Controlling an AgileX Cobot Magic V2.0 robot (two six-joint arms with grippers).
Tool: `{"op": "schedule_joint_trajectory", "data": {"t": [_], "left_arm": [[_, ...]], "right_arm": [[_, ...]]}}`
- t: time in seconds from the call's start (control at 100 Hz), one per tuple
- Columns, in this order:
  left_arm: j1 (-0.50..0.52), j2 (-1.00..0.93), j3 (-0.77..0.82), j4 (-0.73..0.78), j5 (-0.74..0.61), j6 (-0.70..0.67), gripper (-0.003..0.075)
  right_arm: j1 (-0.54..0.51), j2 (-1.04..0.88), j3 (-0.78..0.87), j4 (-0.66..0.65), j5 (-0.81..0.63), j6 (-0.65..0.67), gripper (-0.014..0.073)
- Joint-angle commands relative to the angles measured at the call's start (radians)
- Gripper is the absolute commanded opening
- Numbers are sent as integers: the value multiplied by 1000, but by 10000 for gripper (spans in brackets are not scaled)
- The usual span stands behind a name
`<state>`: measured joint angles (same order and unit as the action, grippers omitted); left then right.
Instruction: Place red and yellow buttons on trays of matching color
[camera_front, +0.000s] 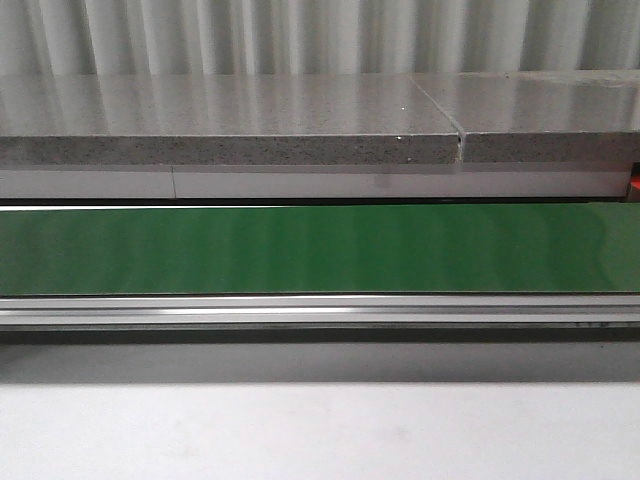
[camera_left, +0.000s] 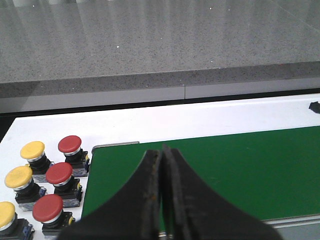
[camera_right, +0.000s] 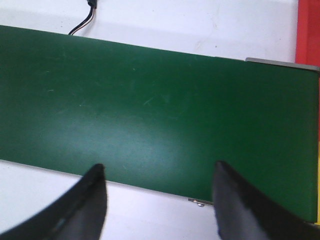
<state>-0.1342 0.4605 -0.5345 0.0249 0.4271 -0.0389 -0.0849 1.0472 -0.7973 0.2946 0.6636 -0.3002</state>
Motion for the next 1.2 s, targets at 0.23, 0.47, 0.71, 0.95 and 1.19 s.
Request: {"op": "schedule_joint_trajectory", "data": {"t": [0.23, 0.47, 0.71, 0.95, 1.19], "left_arm": [[-8, 4, -28, -7, -80, -3, -20], [-8, 4, -28, -7, -87, -3, -20], [-8, 4, -28, -7, -87, -3, -17], [-8, 4, -28, -7, -87, -3, 344], [-8, 4, -27, -7, -86, -3, 609]], "right_arm": [[1, -20, -24, 16, -58, -13, -68], [1, -20, -24, 16, -55, -13, -68], [1, -20, -24, 16, -55, -13, -68], [1, -20, -24, 16, -55, -13, -68], [1, -20, -24, 16, -55, -13, -68]]}}
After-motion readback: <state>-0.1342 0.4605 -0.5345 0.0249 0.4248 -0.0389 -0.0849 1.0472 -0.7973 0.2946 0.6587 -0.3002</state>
